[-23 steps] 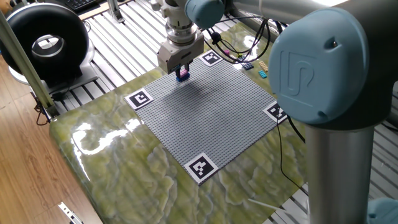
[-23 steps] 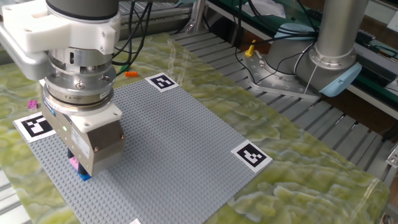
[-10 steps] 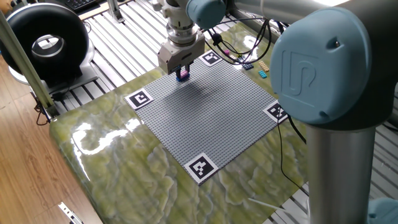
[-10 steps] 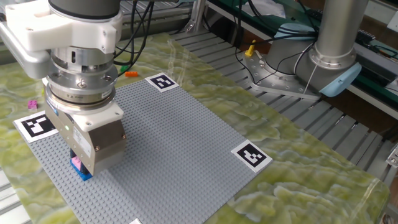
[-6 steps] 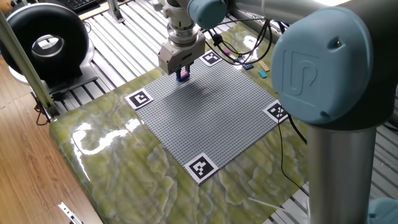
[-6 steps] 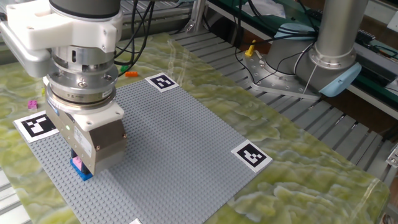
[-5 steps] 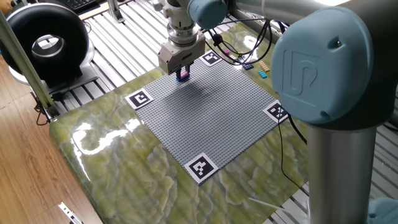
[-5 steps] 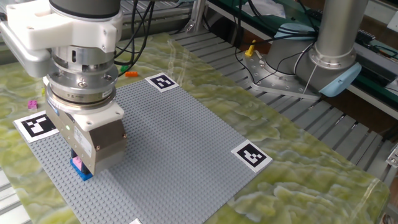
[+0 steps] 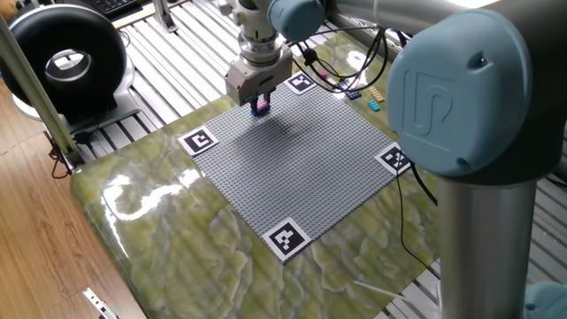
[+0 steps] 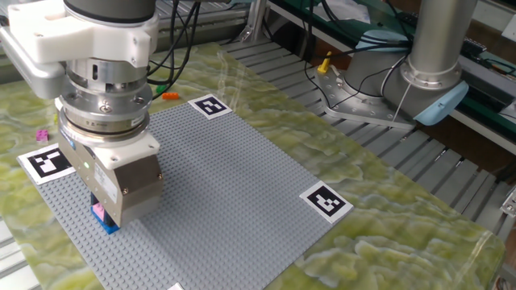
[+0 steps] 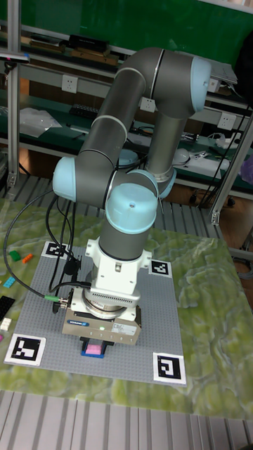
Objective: Stack small Lego blocks one on top of the other
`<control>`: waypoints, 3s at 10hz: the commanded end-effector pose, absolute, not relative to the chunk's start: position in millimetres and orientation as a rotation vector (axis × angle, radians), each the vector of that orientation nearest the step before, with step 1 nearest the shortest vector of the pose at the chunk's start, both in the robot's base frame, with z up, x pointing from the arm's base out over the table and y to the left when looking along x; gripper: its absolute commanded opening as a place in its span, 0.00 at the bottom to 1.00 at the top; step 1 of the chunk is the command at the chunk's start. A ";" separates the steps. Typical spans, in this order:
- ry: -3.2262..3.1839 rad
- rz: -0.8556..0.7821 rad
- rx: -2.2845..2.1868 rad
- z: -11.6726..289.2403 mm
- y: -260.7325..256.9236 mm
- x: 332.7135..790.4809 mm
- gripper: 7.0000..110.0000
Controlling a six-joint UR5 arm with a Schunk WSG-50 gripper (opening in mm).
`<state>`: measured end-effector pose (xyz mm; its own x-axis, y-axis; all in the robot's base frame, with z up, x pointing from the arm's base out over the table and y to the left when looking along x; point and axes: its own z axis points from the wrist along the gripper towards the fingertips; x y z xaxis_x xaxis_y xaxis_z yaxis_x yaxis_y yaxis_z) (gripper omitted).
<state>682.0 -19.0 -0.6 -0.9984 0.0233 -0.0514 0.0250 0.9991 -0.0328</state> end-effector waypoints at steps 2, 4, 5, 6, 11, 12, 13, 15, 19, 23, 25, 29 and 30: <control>3.089 -0.028 0.057 -0.3 -17.9 681.2 0.00; 3.089 -0.030 0.052 1.1 -19.1 682.1 0.00; 3.089 -0.028 0.047 1.4 -20.5 683.4 0.00; 3.089 -0.028 0.047 1.1 -20.3 683.3 0.00; 3.087 -0.020 0.061 -0.7 -16.5 683.6 0.00; 3.089 -0.021 0.062 0.1 -15.8 683.7 0.00; 3.089 -0.016 0.062 0.1 -15.2 684.0 0.00; 3.090 -0.014 0.059 -0.7 -16.5 685.0 0.00; 3.089 -0.002 0.062 -3.8 -16.3 684.8 0.00; 3.169 0.010 -0.071 17.1 -26.7 674.4 0.00; 3.147 0.088 -0.244 12.7 -14.4 678.5 0.00; 3.120 0.090 -0.296 10.2 -13.0 685.9 0.57; 3.123 0.073 -0.304 12.8 -14.7 685.1 0.57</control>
<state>682.7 -15.2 9.8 -0.9852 -0.1716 -0.0021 -0.1715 0.9843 0.0414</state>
